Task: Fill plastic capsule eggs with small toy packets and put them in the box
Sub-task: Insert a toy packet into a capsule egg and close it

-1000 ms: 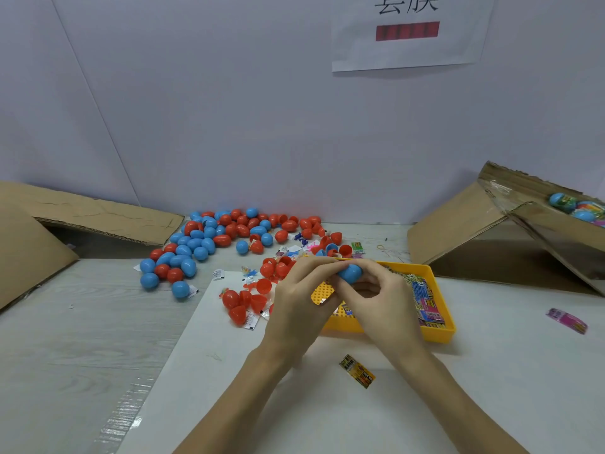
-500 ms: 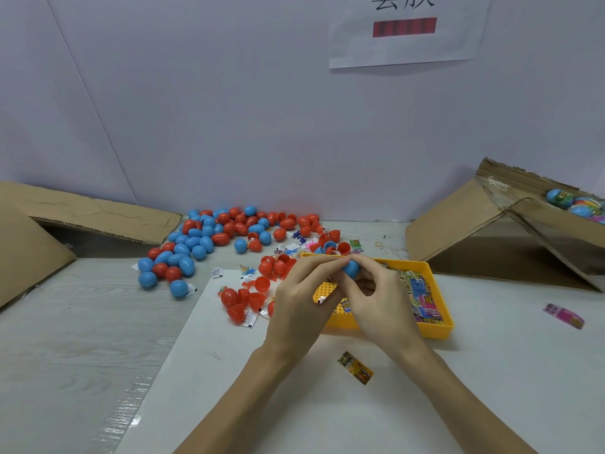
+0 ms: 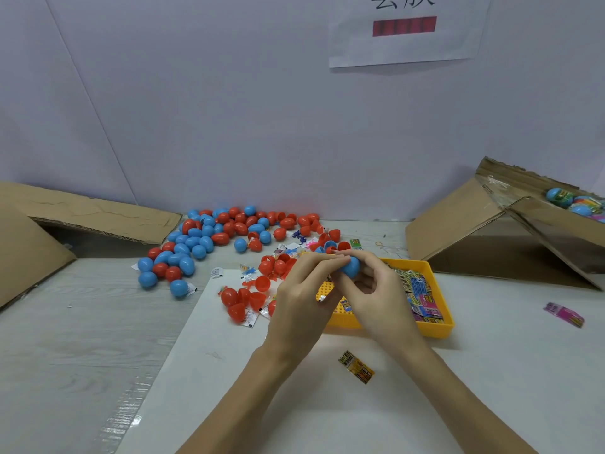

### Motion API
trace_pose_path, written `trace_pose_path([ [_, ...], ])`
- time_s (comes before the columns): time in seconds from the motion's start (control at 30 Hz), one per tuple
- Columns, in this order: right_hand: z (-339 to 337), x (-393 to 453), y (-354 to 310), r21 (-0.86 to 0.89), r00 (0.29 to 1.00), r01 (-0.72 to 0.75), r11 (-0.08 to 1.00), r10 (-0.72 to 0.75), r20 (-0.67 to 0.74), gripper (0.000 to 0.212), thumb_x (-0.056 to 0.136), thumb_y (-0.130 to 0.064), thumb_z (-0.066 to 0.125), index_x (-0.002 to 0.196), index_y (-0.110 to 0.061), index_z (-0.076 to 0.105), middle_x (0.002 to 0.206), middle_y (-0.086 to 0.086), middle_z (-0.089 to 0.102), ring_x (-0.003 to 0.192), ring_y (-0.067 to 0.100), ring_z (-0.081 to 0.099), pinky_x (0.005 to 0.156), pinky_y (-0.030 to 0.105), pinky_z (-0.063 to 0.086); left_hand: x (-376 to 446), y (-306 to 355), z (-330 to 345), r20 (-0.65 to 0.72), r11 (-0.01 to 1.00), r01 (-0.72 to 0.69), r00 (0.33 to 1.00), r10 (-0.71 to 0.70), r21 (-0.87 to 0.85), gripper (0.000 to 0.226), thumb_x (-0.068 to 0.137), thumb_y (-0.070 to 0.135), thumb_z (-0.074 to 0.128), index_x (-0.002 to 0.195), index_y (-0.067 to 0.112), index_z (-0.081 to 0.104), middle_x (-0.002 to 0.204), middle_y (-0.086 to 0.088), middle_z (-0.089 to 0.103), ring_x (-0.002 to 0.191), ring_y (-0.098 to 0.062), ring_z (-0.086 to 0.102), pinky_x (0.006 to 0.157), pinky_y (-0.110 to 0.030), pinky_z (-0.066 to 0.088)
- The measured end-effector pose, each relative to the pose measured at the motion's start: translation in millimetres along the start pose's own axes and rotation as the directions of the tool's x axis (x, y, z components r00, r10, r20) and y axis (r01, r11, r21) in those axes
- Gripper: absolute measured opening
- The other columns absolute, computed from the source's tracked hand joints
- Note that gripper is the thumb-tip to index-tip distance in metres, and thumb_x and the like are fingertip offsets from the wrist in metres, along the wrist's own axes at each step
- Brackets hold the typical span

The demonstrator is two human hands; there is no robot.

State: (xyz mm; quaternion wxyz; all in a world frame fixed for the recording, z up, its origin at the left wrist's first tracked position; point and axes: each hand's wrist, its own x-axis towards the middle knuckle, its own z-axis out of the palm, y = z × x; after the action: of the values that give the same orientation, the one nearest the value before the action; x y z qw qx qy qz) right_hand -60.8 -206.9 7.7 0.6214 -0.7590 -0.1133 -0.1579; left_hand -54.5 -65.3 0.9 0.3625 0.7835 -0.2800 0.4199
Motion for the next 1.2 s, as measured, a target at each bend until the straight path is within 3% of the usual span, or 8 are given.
trace_pose_path([
  [0.2,0.1,-1.3,-0.1,-0.122,0.997,0.042,0.992,-0.050,-0.058,0.024,0.095,-0.027,0.074,0.118,-0.027,0.068,0.102,-0.013,0.073,0.098,0.007,0.070,0.081,0.022,0.060,-1.0,0.4,0.0,0.000,1.000,0.005,1.000,-0.005,-0.011,0.037,0.080,0.001,0.085,0.115,0.002,0.073,0.113,-0.008,0.070,0.107,-0.018,0.067,0.098,-0.021,0.052],
  [0.4,-2.2,-0.6,-0.4,-0.211,0.996,0.060,0.976,-0.073,-0.056,0.029,0.096,-0.030,0.072,0.124,-0.024,0.068,0.102,-0.012,0.072,0.095,0.007,0.070,0.079,0.020,0.059,-1.4,0.6,1.9,-0.009,1.000,0.000,1.000,-0.001,-0.023,0.036,0.081,0.001,0.084,0.115,0.002,0.073,0.114,-0.008,0.070,0.108,-0.018,0.067,0.097,-0.024,0.053],
  [0.57,-3.0,0.1,-2.7,-0.170,0.998,0.051,0.984,-0.055,-0.018,0.033,0.094,-0.035,0.072,0.125,-0.023,0.068,0.102,-0.011,0.074,0.097,0.005,0.070,0.082,0.023,0.060,-2.2,0.1,3.5,0.029,0.999,0.036,0.999,-0.036,0.004,0.046,0.078,-0.001,0.084,0.122,0.005,0.070,0.120,-0.008,0.065,0.116,-0.015,0.060,0.101,-0.021,0.050],
  [0.73,-0.7,1.5,-3.7,0.045,0.993,-0.063,0.997,0.059,0.098,0.046,0.097,-0.028,0.068,0.142,-0.024,0.056,0.124,-0.007,0.073,0.115,0.009,0.069,0.097,0.030,0.059,1.3,-4.5,1.2,0.058,1.000,0.010,0.998,-0.012,0.028,0.047,0.078,-0.001,0.085,0.122,0.006,0.069,0.121,-0.009,0.062,0.117,-0.010,0.055,0.101,-0.016,0.047],
  [0.87,-1.7,2.1,-5.0,-0.029,0.997,-0.008,1.000,0.010,0.075,0.036,0.097,-0.028,0.070,0.132,-0.022,0.065,0.115,-0.009,0.072,0.110,0.004,0.068,0.096,0.027,0.058,2.2,-7.1,-0.8,0.095,0.998,-0.018,0.995,0.012,0.061,0.049,0.081,0.001,0.083,0.126,0.005,0.065,0.123,-0.009,0.060,0.117,-0.019,0.057,0.102,-0.025,0.051],
  [1.07,-2.3,0.9,-2.2,-0.132,0.992,0.021,0.991,-0.004,0.126,0.031,0.101,-0.029,0.064,0.131,-0.020,0.068,0.111,-0.006,0.073,0.107,0.010,0.068,0.093,0.030,0.059,1.4,-7.9,1.7,0.124,0.998,-0.019,0.992,0.011,0.066,0.039,0.080,0.001,0.083,0.116,0.004,0.070,0.117,-0.009,0.063,0.111,-0.018,0.057,0.101,-0.017,0.045],
  [1.2,-1.4,1.5,-0.1,-0.080,0.989,-0.050,0.996,0.061,0.133,0.030,0.101,-0.029,0.064,0.130,-0.020,0.069,0.111,-0.006,0.075,0.108,0.010,0.070,0.093,0.028,0.059,0.5,-7.1,1.9,0.141,0.996,-0.032,0.990,0.019,0.089,0.037,0.079,0.001,0.084,0.113,0.005,0.071,0.114,-0.009,0.065,0.108,-0.018,0.058,0.098,-0.017,0.046],
])
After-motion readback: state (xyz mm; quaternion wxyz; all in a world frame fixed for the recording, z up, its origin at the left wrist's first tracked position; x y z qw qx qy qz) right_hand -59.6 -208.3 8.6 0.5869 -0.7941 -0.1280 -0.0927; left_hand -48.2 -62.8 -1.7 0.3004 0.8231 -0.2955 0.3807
